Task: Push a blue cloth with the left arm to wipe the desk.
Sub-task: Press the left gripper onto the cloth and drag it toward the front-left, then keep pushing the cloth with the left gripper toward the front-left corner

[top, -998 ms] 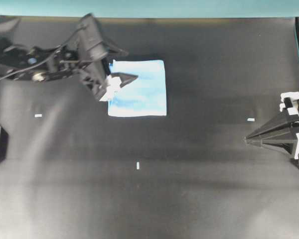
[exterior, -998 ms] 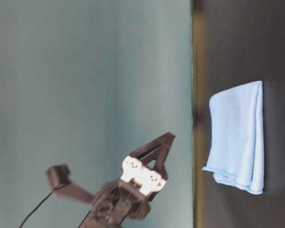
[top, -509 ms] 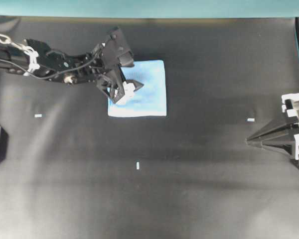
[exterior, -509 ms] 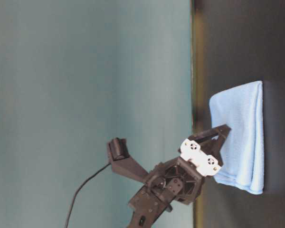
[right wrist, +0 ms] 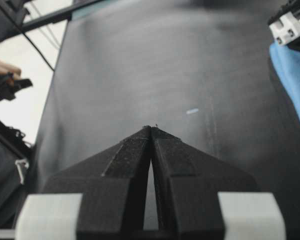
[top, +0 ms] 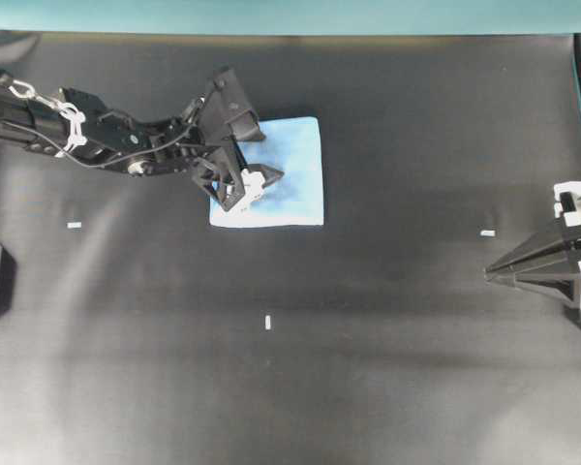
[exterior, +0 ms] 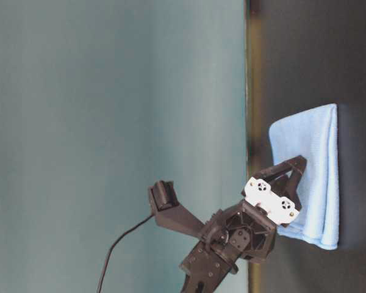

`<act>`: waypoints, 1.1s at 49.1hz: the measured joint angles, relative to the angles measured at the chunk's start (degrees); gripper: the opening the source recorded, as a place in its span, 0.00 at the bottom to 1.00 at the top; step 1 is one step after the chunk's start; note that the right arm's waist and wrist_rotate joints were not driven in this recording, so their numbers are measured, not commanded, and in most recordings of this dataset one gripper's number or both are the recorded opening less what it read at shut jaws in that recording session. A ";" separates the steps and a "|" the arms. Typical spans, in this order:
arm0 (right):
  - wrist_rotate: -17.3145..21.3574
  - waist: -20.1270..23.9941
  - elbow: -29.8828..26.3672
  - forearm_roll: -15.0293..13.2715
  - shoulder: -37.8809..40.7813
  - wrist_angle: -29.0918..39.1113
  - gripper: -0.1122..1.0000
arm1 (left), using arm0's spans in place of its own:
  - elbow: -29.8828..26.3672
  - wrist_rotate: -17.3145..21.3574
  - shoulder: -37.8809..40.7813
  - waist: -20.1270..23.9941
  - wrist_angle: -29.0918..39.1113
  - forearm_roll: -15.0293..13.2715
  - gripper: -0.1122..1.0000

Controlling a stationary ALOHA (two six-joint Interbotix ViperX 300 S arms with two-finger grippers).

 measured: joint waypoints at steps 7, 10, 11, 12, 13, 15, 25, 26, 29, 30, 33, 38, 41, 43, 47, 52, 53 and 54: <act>-0.09 0.00 -0.09 -0.09 -0.26 0.35 0.10 | 2.02 0.09 -0.70 -0.97 -0.62 0.00 0.87; -0.09 0.00 -0.09 0.00 -0.62 0.70 0.10 | 3.16 0.09 -1.49 -1.76 -0.70 -0.09 0.87; -0.09 0.00 -0.09 -0.09 -0.70 0.79 0.10 | 3.60 0.09 -1.67 -2.11 -0.70 0.00 0.87; -0.09 -0.09 -0.09 -0.09 -0.79 0.88 0.10 | 4.04 0.09 -2.02 -2.55 -0.70 0.00 0.87; 0.00 0.00 -0.09 0.00 -0.97 0.97 0.10 | 4.39 0.09 -2.29 -2.81 -0.70 0.00 0.87; -0.09 -0.09 -0.09 0.00 -1.49 1.05 0.10 | 5.01 0.09 -2.81 -3.60 -0.70 0.00 0.87; -0.09 0.00 -0.09 0.00 -3.43 1.14 0.10 | 9.84 -0.26 -6.06 -8.61 -0.79 0.00 0.87; 0.00 0.00 0.00 0.00 -3.60 1.14 0.10 | 10.28 -0.35 -6.42 -9.23 -0.79 0.00 0.87; -0.09 0.00 0.18 -0.09 -3.96 1.85 0.10 | 11.78 -1.05 -7.38 -10.99 -0.79 0.00 0.87; -0.09 0.00 0.26 -0.09 -4.13 2.20 0.10 | 12.30 -1.41 -7.65 -11.60 -0.79 0.00 0.87; -0.09 0.00 0.35 0.00 -4.39 3.52 0.10 | 13.71 -2.02 -8.53 -13.27 -0.79 0.00 0.87; -0.09 0.00 0.35 0.00 -4.92 5.98 0.10 | 16.08 -2.55 -9.84 -15.73 -0.79 0.00 0.87; 0.00 -0.09 0.35 -0.09 -5.27 7.21 0.10 | 16.96 -2.55 -10.20 -16.88 -0.97 0.00 0.87; -0.09 -0.09 0.35 -0.09 -5.45 7.56 0.10 | 17.40 -2.55 -10.46 -17.67 -0.97 -0.09 0.87; -0.09 0.00 0.35 -0.09 -5.71 7.65 0.10 | 18.11 -2.55 -10.90 -19.60 -0.97 0.00 0.87; -0.09 0.00 0.44 0.00 -5.71 7.47 0.10 | 18.63 -2.55 -11.16 -22.32 -0.97 -0.09 0.87; -0.09 -0.09 0.44 0.00 -5.80 7.38 0.10 | 18.81 -2.55 -11.07 -22.94 -0.97 0.00 0.87; -0.09 -0.09 0.44 0.00 -5.71 7.29 0.10 | 18.81 -2.55 -11.16 -23.55 -0.97 0.00 0.87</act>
